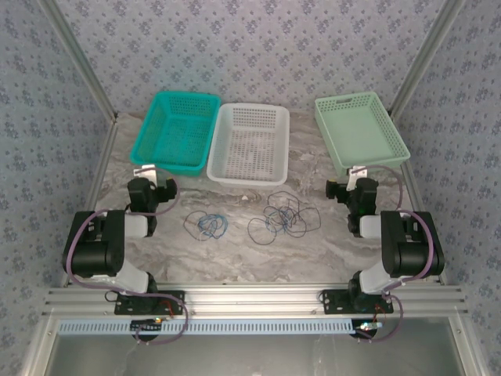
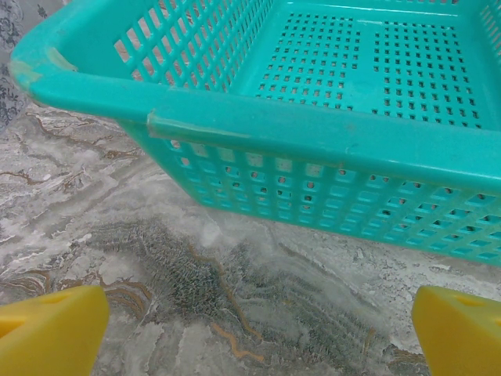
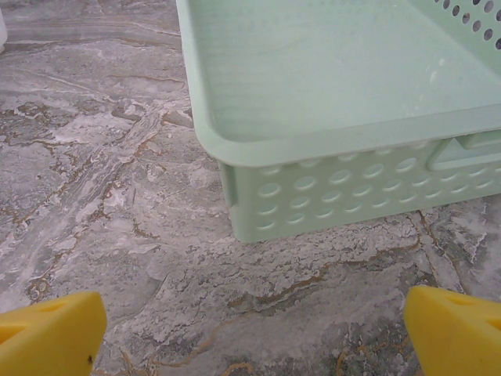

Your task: Untangle the cables

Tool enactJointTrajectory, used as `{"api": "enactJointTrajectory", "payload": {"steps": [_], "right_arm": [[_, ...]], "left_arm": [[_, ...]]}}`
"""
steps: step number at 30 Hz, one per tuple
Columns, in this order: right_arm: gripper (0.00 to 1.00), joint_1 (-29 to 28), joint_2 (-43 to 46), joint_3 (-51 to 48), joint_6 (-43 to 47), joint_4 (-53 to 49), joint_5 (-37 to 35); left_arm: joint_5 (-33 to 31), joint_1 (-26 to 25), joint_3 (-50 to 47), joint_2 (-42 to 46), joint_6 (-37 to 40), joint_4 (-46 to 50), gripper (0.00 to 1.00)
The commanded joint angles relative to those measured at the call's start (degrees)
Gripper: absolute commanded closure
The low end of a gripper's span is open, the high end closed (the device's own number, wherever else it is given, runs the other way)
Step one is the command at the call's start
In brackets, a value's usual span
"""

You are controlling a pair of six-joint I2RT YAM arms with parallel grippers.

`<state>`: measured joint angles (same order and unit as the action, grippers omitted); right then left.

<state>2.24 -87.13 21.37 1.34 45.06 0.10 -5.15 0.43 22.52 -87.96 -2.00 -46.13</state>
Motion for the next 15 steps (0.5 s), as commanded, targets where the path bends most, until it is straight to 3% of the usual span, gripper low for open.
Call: {"api": "enactJointTrajectory", "payload": {"steps": [1,4,8,12,15], "right_arm": [[0.01,0.59,-0.05,1.22,-0.29,0.56,1.07],[0.05,0.79,1.24,2.7,-0.7,-2.53,0.46],[0.1,1.13,8.1,13.06,-2.75,-27.35,0.72],[0.11,-1.02,13.79,17.75,-4.01,-39.62,1.01],[0.1,-2.72,15.27,23.34,-6.65,-52.03,1.4]], "left_arm": [[1.1,0.41,1.03,0.11,-0.01,-0.7,0.01],[0.38,0.39,1.99,1.47,-0.39,1.78,0.01],[-3.53,0.41,9.85,9.41,-3.81,23.27,0.01],[-7.23,-1.11,11.38,16.27,-10.34,30.94,0.01],[-11.89,-5.51,13.33,19.34,-11.86,37.05,0.03]]}}
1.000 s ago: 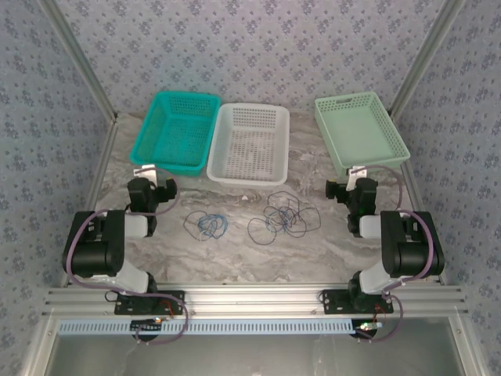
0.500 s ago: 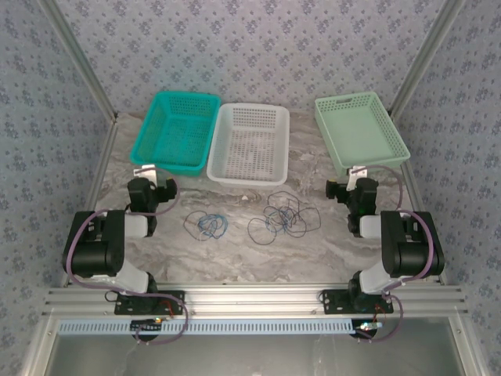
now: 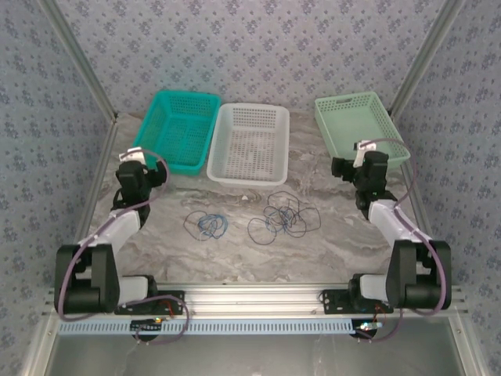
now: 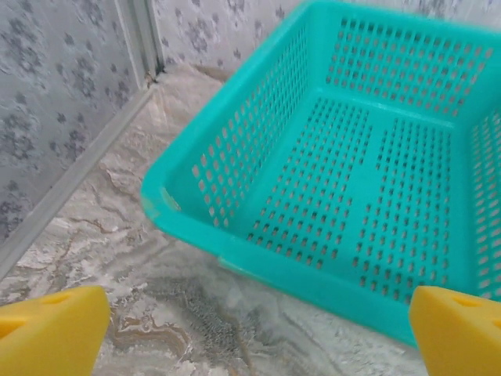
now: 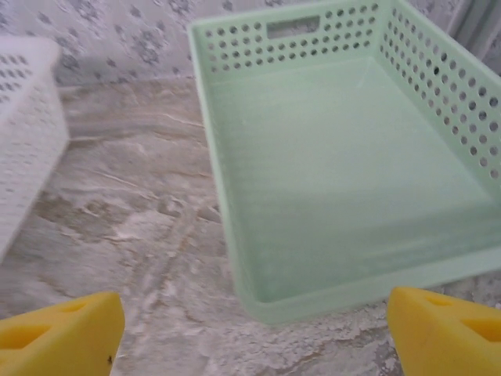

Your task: Untangle the cables

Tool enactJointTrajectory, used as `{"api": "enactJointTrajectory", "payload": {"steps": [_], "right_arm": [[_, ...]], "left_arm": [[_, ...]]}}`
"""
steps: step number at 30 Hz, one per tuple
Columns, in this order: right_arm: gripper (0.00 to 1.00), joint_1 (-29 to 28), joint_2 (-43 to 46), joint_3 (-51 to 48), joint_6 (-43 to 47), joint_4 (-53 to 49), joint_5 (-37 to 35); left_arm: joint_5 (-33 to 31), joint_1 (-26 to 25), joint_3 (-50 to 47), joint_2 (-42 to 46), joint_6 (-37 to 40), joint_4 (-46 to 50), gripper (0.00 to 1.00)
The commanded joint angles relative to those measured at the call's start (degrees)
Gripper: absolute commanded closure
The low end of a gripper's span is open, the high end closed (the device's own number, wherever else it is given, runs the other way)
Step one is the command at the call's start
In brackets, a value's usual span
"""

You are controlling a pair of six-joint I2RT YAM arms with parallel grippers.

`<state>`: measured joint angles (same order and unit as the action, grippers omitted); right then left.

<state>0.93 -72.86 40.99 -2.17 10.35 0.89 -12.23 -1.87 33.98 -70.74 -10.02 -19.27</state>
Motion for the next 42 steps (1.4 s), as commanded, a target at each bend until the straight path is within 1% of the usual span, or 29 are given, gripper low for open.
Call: {"api": "enactJointTrajectory", "payload": {"steps": [1,4,6,7,10,12,14,16,18,19,24,28,30,34,36,42], "right_arm": [[0.1,-2.16,1.13,4.83,-3.71,-19.86,1.0],[0.1,-6.06,1.15,8.45,-5.3,-26.86,0.4],[0.1,-9.2,0.96,10.33,-7.13,-31.27,-2.27],[0.1,-10.29,0.79,10.8,-8.62,-32.56,-3.01],[0.1,-13.26,0.07,10.82,-11.41,-34.37,-1.1],[0.1,-15.47,-1.05,10.93,-13.06,-35.21,-0.98],[0.1,-17.07,-2.28,11.03,-15.14,-36.13,-2.5],[0.12,-18.03,-3.07,11.04,-16.28,-37.05,-2.28],[0.13,-19.17,-3.32,11.02,-16.32,-38.7,-2.8],[0.14,-19.54,-3.19,11.12,-16.43,-40.04,-3.55],[0.16,-20.49,-0.74,9.21,-19.61,-46.58,-5.15],[0.18,-20.95,3.16,5.42,-22.43,-47.44,-5.85],[0.19,-21.11,5.25,3.54,-23.28,-46.79,-5.27],[0.22,-22.17,7.86,1.52,-23.14,-47.05,-3.27],[0.23,-22.97,8.49,1.21,-22.88,-48.21,-3.14],[0.25,-25.27,10.88,-1.28,-22.76,-48.85,-2.1]], "left_arm": [[-6.12,-5.24,2.48,2.76,-3.53,11.42,0.04],[-9.41,-12.93,4.57,3.23,-2.45,14.22,0.04],[-12.44,-18.09,6.18,2.89,-1.23,15.65,0.04],[-12.9,-19.81,6.43,2.85,-1.21,15.68,0.04],[-10.11,-23.72,7.14,2.35,-1.68,16.06,0.04],[-9.73,-25.79,8.38,1.13,-1.32,17.43,0.03],[-7.61,-27.13,9.2,-0.06,-0.38,17.85,0.04],[-6.13,-27.99,10.12,-1.07,0.6,18.15,0.03],[-2.44,-28.22,10.95,-2.04,1.8,18.36,0.04],[-1.57,-28.31,11.46,-2.56,2.47,18.83,0.03],[-4.46,-28.16,12.66,-3.65,1.9,19.22,0.01],[-2.5,-27.49,14.62,-4.17,0.76,19.21,0.01],[0.01,-25.73,16.31,-4.94,-1.36,20.26,0.01],[6.94,-18.94,20.69,-7.94,-7.19,23.6,0.01],[8.59,-17.04,22.25,-9.2,-7.1,24.37,0.01],[11.72,-16.06,28.71,-15.04,-4.36,28.71,0.01]]}}
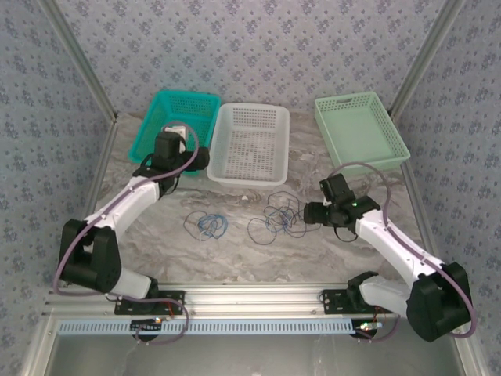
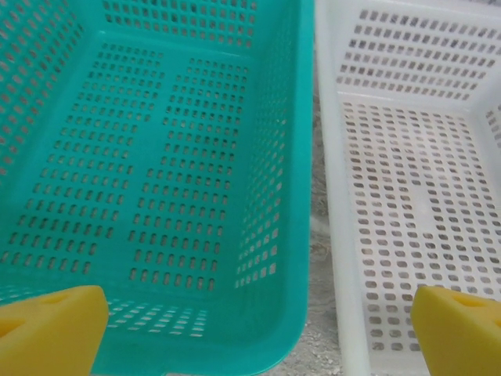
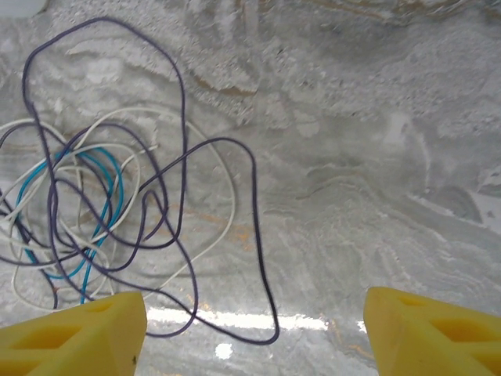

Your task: Untangle the cables

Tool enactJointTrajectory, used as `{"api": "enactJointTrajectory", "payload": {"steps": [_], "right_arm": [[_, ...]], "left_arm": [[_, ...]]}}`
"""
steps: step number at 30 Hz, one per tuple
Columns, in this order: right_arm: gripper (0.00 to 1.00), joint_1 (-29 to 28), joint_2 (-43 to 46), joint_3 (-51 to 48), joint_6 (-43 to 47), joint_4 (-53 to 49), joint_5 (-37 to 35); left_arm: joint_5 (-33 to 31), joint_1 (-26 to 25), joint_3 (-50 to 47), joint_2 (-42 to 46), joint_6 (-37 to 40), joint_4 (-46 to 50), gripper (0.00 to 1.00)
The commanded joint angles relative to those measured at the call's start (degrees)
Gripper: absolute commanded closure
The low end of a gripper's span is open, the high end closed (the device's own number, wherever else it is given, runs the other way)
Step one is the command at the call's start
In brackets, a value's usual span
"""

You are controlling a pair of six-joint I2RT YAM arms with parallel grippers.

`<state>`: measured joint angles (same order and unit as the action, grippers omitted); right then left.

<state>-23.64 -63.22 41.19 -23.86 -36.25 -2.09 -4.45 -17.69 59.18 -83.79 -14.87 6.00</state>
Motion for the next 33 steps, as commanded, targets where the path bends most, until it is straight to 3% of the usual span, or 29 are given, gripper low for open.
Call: {"api": "enactJointTrajectory", "payload": {"steps": [1,9,16,22,27,33], "right_arm": [[0.26,-0.69,1.26,-1.96,-1.34,-2.48,-0.01],[0.34,0.17,-0.86,-2.51,-2.68,-1.22,-4.01],[0.45,0.46,-5.73,-2.23,-3.04,4.76,-2.72],[0.7,0.09,-6.75,-2.34,-3.04,5.65,-4.22],[0.97,-0.26,-4.07,-2.62,-3.06,4.86,-6.42],[1.0,-0.31,2.9,-1.73,-2.69,2.07,-9.87]], "left_arm": [[4.17,-0.24,4.52,-3.17,0.46,3.87,0.01],[5.06,-0.24,8.56,-10.1,-0.33,6.45,0.03],[6.05,-0.24,9.2,-12.78,-0.24,6.52,0.06],[7.35,-0.82,9.54,-14.18,0.36,7.0,0.15],[7.12,-3.01,9.01,-14.48,0.42,7.66,0.25],[6.91,-6.14,6.47,-13.64,-1.03,7.26,0.31]]}}
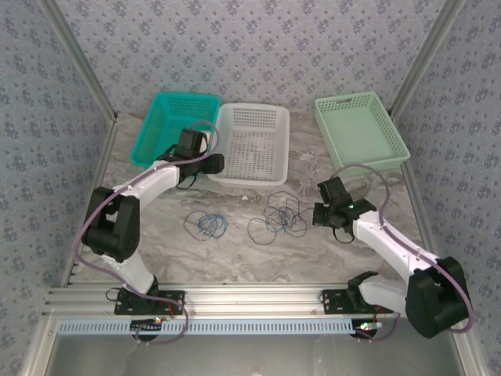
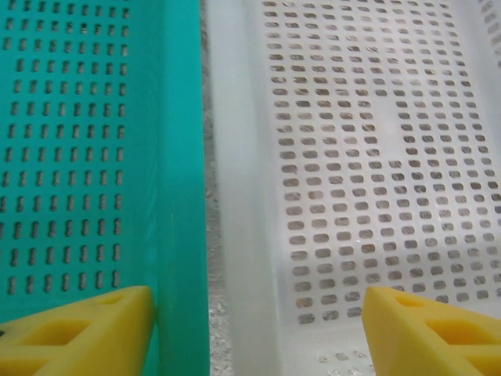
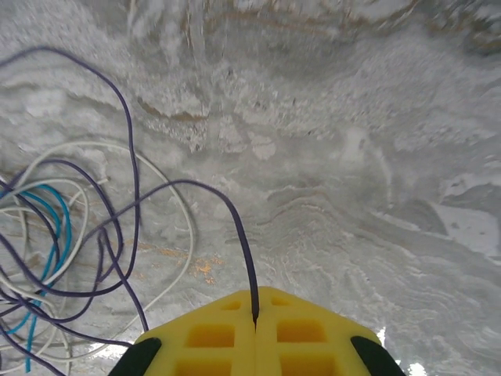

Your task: Untangle the cables

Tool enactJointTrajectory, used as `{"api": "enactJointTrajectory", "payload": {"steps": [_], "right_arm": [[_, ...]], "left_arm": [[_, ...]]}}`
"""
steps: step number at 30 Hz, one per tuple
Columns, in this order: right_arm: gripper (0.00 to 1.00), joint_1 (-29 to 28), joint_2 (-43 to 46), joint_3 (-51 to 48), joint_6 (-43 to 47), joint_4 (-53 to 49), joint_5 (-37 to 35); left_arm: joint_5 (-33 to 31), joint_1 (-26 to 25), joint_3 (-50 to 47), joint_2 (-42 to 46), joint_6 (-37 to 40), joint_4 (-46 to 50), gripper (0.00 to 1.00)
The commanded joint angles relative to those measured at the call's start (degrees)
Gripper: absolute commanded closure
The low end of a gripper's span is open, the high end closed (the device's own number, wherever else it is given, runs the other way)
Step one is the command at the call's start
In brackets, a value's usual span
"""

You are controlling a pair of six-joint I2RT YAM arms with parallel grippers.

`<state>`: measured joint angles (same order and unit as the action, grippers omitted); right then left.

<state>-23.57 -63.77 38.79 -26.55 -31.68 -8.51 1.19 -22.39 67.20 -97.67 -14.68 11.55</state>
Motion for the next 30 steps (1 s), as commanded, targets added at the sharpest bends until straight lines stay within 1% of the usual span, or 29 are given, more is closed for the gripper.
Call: {"api": "enactJointTrajectory", "payload": {"steps": [1,4,8,14,17,20,24,27,30], "right_arm": [[1.0,-0.38,4.97,1.14,0.1,-3.67,-3.97],[1.0,-0.33,9.05,3.15,1.12,-5.83,-4.66],[1.0,-0.34,12.29,8.61,3.58,-9.06,-5.64],[1.0,-0.42,12.02,17.11,7.11,-13.33,-5.55],[1.0,-0.4,11.97,20.37,8.46,-14.55,-5.12],[1.0,-0.42,11.68,23.56,9.88,-15.77,-4.73],[1.0,-0.51,11.25,27.47,10.37,-16.15,-2.51],[1.0,-0.66,11.54,29.06,10.2,-14.94,0.52],[1.0,-0.75,11.3,31.64,10.2,-14.45,4.04]], "left_arm": [[1.06,-2.05,-1.82,0.36,-1.41,1.71,0.32],[0.96,-3.15,-2.42,0.55,-2.22,1.22,0.34],[1.67,-4.01,-2.56,0.48,-2.79,0.23,0.35],[0.78,-4.57,-2.27,0.2,-3.34,1.27,0.34],[-0.05,-4.59,-2.9,1.08,-3.52,1.6,0.33],[-0.69,-5.09,-3.17,2.7,-3.31,1.59,0.27],[-4.32,-7.22,-2.72,5.58,-1.88,1.99,0.19],[-5.62,-9.26,-2.74,8.19,0.18,1.27,0.15],[-5.36,-11.79,-3.67,11.27,3.32,-1.42,0.12]]}}
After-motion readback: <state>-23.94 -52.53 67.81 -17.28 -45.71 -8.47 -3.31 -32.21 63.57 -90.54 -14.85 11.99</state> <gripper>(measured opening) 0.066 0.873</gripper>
